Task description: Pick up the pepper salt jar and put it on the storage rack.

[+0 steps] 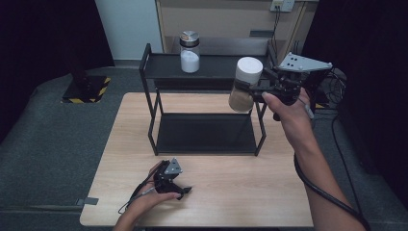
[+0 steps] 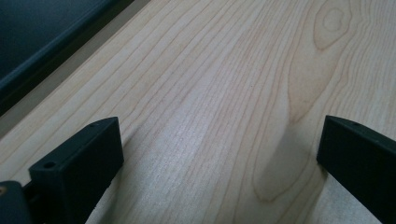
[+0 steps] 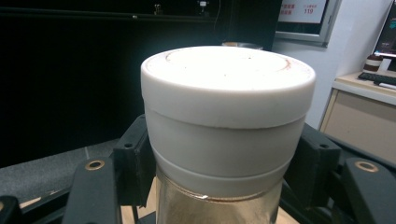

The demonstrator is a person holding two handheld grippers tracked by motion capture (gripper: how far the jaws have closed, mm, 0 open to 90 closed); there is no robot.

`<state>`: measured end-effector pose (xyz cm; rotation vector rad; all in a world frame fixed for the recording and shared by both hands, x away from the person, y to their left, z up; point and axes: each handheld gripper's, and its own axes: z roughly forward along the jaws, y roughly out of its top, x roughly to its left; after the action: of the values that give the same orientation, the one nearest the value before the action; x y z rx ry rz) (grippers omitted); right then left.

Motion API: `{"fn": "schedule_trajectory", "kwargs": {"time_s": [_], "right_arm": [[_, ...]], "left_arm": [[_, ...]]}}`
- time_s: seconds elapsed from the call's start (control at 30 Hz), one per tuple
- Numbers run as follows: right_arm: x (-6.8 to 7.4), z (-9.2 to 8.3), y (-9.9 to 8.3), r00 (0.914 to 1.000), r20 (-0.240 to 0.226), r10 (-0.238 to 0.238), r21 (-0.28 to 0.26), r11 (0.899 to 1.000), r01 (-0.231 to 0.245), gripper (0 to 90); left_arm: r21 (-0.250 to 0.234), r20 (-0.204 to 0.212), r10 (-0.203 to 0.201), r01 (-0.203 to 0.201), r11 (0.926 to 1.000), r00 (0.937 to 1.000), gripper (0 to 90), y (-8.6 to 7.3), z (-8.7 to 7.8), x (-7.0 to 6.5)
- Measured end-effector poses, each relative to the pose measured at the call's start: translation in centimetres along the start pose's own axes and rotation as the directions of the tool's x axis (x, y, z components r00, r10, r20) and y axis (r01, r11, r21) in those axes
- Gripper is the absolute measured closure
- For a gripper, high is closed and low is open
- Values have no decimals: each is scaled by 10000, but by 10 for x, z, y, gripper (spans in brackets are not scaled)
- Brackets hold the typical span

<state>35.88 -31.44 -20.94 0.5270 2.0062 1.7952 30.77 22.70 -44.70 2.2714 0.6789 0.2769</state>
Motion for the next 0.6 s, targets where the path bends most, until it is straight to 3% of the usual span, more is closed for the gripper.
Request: {"fn": "schedule_trajectory", "kwargs": {"time_s": [0.6], "right_arm": [[-15, 9, 18, 9998, 195, -13, -118, 9999, 15, 361]], "left_arm": [[-3, 0, -3, 3, 10000, 10000, 0, 0, 0, 0]]}}
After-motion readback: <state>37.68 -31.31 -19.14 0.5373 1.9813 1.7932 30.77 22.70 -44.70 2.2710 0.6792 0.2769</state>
